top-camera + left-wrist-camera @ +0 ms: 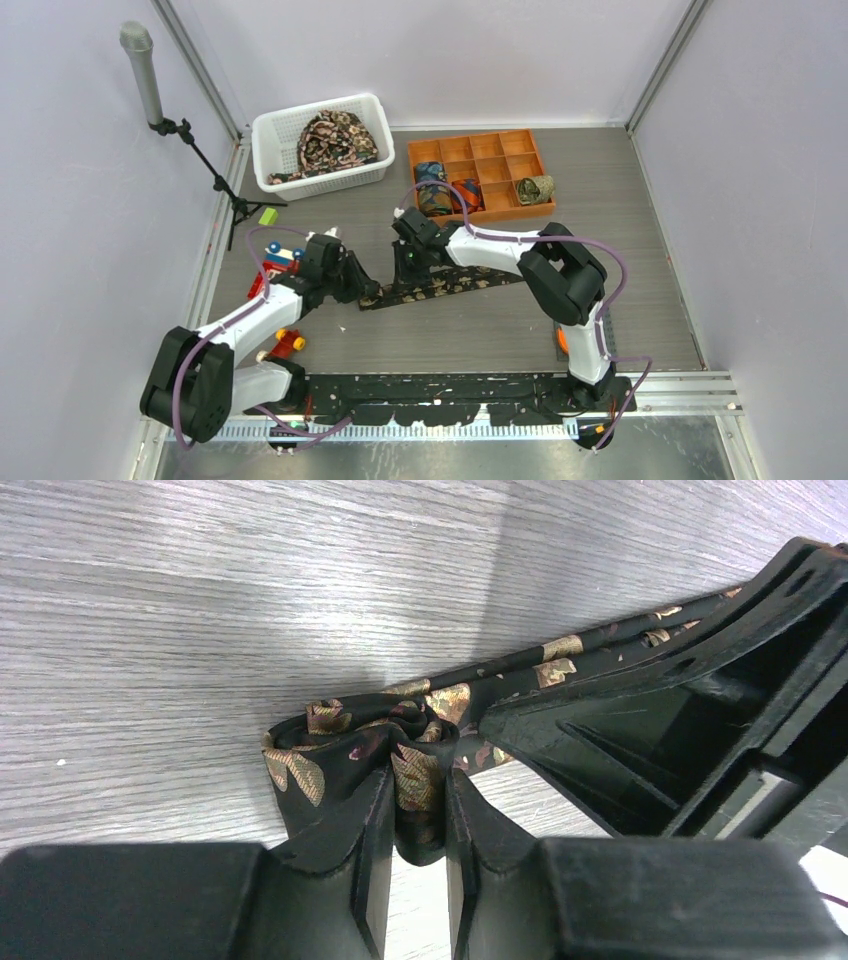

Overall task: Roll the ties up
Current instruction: Roll the tie at the center of the board.

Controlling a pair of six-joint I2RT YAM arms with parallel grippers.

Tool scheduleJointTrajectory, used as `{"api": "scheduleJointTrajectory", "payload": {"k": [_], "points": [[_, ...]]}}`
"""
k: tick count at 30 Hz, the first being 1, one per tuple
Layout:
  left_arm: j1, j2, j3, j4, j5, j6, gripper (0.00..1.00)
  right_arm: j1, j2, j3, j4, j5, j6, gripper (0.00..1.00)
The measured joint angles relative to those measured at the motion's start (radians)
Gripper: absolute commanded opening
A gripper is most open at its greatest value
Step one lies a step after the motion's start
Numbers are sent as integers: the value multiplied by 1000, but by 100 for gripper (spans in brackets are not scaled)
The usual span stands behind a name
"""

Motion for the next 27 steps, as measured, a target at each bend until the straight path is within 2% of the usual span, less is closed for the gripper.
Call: {"api": "scheduleJointTrajectory", "payload": {"k": [7, 9, 17, 27], "points": [[-13, 5, 3, 19, 1, -16, 50, 0, 2, -26, 4, 3, 2, 12], [-19, 5, 8, 21, 1, -24, 53, 0, 2, -27, 7, 3, 3, 12], [-33, 3, 13, 22, -1, -33, 53, 0, 2, -27, 8, 3, 3, 14], [-41, -12, 13, 17, -7, -51, 52, 0, -16, -27, 3, 3, -4, 26]]}}
